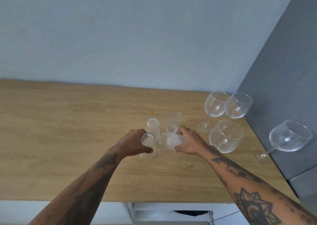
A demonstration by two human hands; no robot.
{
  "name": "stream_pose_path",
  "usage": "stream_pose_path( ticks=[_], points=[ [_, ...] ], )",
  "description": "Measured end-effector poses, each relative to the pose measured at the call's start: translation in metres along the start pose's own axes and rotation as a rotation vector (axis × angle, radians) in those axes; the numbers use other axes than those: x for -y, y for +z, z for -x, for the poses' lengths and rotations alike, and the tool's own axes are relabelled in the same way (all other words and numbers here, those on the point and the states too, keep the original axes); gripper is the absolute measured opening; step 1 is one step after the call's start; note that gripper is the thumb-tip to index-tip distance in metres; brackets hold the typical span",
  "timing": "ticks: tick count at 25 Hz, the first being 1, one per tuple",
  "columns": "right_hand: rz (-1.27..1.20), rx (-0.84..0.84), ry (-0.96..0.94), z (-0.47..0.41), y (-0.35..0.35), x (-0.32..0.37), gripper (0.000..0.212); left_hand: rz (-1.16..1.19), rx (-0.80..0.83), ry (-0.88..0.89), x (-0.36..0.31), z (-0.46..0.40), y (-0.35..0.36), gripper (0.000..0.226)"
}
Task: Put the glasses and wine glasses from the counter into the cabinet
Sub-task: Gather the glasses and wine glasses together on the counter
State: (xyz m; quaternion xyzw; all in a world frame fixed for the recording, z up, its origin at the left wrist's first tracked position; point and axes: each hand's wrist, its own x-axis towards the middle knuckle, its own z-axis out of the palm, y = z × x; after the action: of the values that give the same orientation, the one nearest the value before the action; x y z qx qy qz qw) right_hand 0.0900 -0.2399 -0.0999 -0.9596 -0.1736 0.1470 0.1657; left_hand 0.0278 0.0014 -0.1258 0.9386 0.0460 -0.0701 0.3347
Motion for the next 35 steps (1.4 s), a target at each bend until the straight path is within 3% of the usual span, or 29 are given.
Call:
stream_pose_path(
  ticks=[4,12,15,17,20,22,26,32,35],
  points=[
    [0.055,-0.009,-0.025,0.004,-0.021,0.013,0.063,0.006,-0.022,0.018,-0.008,0.007,0.007,0.055],
    [0.037,-0.030,-0.080,0.007,0.009,0.032,0.069,0.067,-0.136,0.022,-0.013,0.012,0.023,0.058],
    [0.028,0.070,-0.036,0.001,-0.002,0.030,0.078,0.110,-0.147,0.035,-0.008,0.011,0.027,0.064],
    [0.041,0.021,-0.029,-0.010,-0.019,0.027,0.060,0.123,-0.156,0.037,-0.005,0.010,0.029,0.066],
    [0.120,-0.216,-0.037,-0.035,-0.039,0.030,0.028,0.135,-0.181,0.044,-0.003,0.007,0.034,0.067],
    [0.238,-0.232,-0.074,-0.052,-0.039,0.038,0.026,0.141,-0.178,0.033,-0.002,0.006,0.037,0.066],
    [0.677,-0.084,-0.269,-0.085,-0.026,0.058,0.058,0.174,-0.164,0.014,0.001,0.005,0.039,0.067],
    [1.544,0.148,-0.353,-0.123,-0.004,0.077,0.034,0.183,-0.193,0.010,0.001,0.003,0.042,0.068],
    [1.668,0.295,-0.309,-0.124,0.011,0.076,0.032,0.170,-0.191,0.009,0.001,0.003,0.043,0.070]
  ],
)
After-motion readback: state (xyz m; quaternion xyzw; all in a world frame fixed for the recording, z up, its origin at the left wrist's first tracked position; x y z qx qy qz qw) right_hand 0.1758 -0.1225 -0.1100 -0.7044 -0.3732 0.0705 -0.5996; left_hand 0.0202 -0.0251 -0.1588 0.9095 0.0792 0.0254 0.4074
